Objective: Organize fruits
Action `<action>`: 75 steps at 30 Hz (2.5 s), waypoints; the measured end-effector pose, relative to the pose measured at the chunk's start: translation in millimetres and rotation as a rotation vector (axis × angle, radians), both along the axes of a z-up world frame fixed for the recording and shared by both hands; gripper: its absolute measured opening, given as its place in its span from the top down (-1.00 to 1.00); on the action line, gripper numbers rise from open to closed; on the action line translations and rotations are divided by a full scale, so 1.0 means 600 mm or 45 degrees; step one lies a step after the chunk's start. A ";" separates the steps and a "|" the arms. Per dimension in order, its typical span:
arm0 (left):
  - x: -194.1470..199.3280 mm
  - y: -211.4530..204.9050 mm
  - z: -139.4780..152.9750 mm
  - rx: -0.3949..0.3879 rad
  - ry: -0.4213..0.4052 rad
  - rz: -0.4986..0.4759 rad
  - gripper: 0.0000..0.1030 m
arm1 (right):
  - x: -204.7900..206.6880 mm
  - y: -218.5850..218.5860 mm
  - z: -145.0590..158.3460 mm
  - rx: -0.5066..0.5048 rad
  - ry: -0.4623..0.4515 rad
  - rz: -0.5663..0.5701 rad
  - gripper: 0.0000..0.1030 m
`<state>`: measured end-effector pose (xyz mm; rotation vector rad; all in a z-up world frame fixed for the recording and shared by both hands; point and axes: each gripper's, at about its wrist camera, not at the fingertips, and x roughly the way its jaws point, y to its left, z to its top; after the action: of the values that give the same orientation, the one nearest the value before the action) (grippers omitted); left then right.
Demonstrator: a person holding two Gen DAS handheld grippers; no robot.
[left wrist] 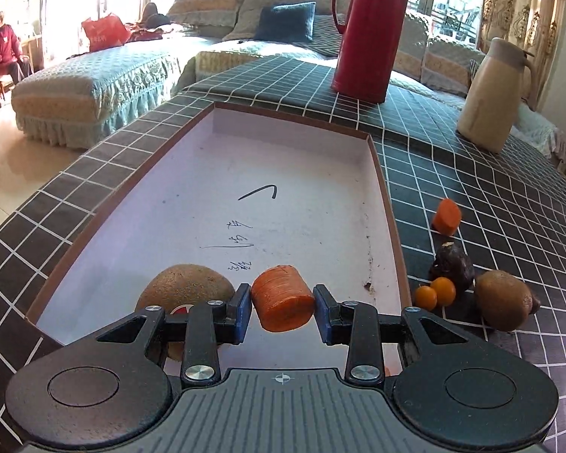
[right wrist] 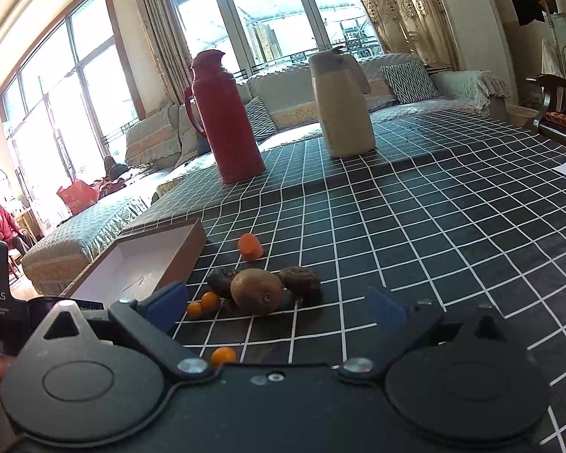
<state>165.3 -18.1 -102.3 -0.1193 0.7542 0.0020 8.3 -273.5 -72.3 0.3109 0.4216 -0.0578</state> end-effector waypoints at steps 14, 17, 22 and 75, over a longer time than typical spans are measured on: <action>-0.066 0.051 0.084 0.103 -0.262 0.009 -1.00 | 0.012 0.022 -0.003 0.003 0.028 0.032 -0.96; -0.087 0.080 0.099 0.133 -0.305 0.033 -1.00 | 0.017 0.035 -0.005 -0.028 0.040 0.046 -0.96; -0.128 0.118 0.099 0.204 -0.362 0.052 -1.00 | 0.031 0.060 -0.010 -0.061 0.080 0.083 -0.91; -0.161 0.258 0.069 0.071 -0.414 0.261 -1.00 | 0.140 0.306 -0.022 -0.091 0.194 0.547 0.62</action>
<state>68.5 136.6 -60.7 -0.1397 0.4147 0.1945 92.3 -90.0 -85.6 0.1405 0.6285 0.3245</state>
